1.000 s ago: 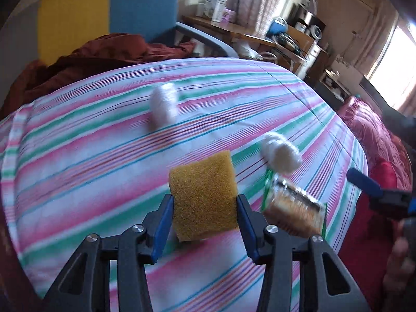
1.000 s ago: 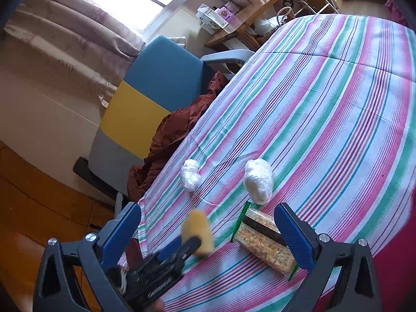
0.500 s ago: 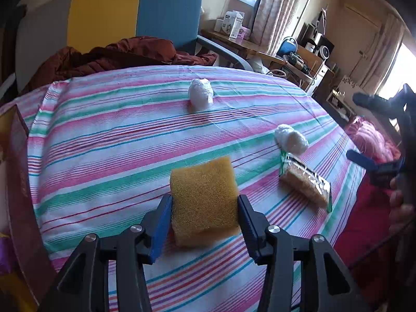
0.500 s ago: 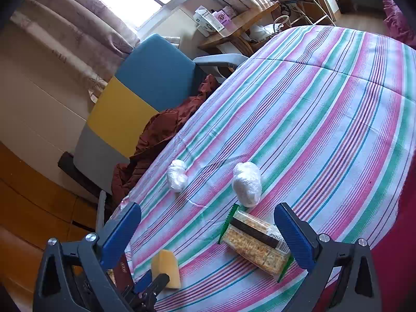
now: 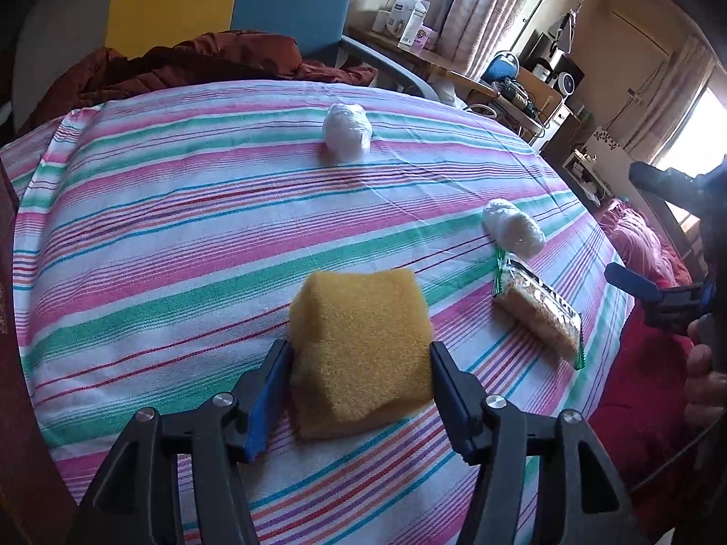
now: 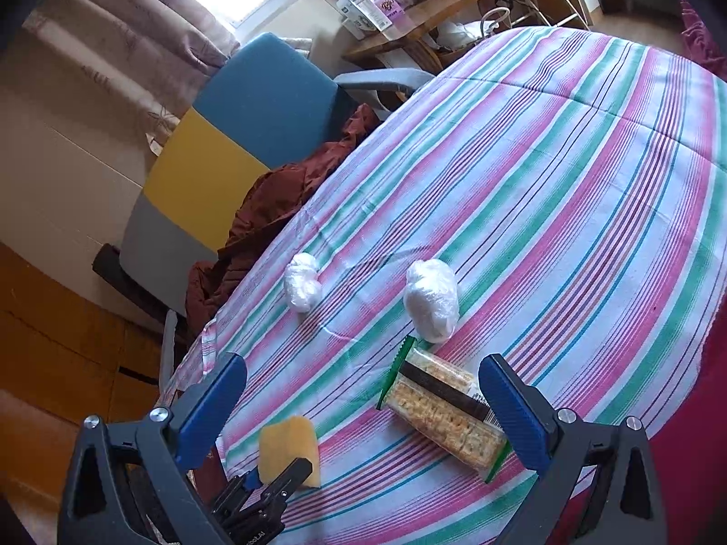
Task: Organize objects
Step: 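Lift the yellow sponge with the left gripper while the right gripper grasps a white plastic ball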
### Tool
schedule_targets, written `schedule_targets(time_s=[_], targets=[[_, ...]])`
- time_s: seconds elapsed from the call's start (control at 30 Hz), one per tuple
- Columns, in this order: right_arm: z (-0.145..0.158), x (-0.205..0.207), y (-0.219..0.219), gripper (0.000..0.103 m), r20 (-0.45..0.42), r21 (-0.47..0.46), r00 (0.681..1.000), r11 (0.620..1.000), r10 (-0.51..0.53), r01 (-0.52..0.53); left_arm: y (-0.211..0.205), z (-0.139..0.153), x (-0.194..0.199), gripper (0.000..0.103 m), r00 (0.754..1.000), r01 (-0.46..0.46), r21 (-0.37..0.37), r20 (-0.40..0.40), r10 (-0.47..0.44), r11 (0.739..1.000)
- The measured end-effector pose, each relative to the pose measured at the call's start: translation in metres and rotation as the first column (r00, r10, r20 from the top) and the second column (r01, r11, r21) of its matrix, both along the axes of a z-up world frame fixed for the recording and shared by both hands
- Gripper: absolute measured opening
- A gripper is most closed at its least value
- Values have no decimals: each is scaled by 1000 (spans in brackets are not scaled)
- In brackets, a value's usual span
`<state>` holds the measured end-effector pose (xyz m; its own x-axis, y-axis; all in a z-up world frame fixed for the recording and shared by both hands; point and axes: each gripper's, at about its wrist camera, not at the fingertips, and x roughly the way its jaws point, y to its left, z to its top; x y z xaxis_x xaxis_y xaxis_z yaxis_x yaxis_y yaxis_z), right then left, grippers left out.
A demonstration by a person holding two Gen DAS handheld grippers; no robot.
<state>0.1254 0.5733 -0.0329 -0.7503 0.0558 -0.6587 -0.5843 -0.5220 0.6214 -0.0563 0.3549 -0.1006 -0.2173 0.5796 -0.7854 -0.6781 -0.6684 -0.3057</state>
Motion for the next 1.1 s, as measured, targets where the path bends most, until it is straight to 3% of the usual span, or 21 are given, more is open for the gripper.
schedule_targets(time_s=[0.23, 0.4, 0.67, 0.73, 0.97, 1.1], targets=[[-10, -6, 4, 103, 86, -41, 996, 999, -20, 23, -4, -1, 5, 63, 999, -3, 21, -44, 4, 1000], [-25, -30, 12, 103, 333, -79, 943, 995, -26, 56, -7, -2, 3, 62, 999, 2, 42, -32, -1, 999], [-22, -77, 30, 103, 430, 76, 903, 997, -1, -35, -9, -3, 3, 62, 1000, 6, 63, -26, -4, 998], [-26, -85, 35, 92, 449, 98, 893, 994, -7, -42, -9, -3, 2, 62, 1000, 6, 67, -23, -4, 998], [-50, -96, 48, 87, 490, 95, 872, 994, 3, -57, -9, -3, 3, 62, 1000, 9, 69, -23, -7, 998], [-46, -105, 45, 83, 501, 186, 865, 978, -9, -98, -8, -3, 3, 64, 1000, 8, 63, -22, -7, 998]])
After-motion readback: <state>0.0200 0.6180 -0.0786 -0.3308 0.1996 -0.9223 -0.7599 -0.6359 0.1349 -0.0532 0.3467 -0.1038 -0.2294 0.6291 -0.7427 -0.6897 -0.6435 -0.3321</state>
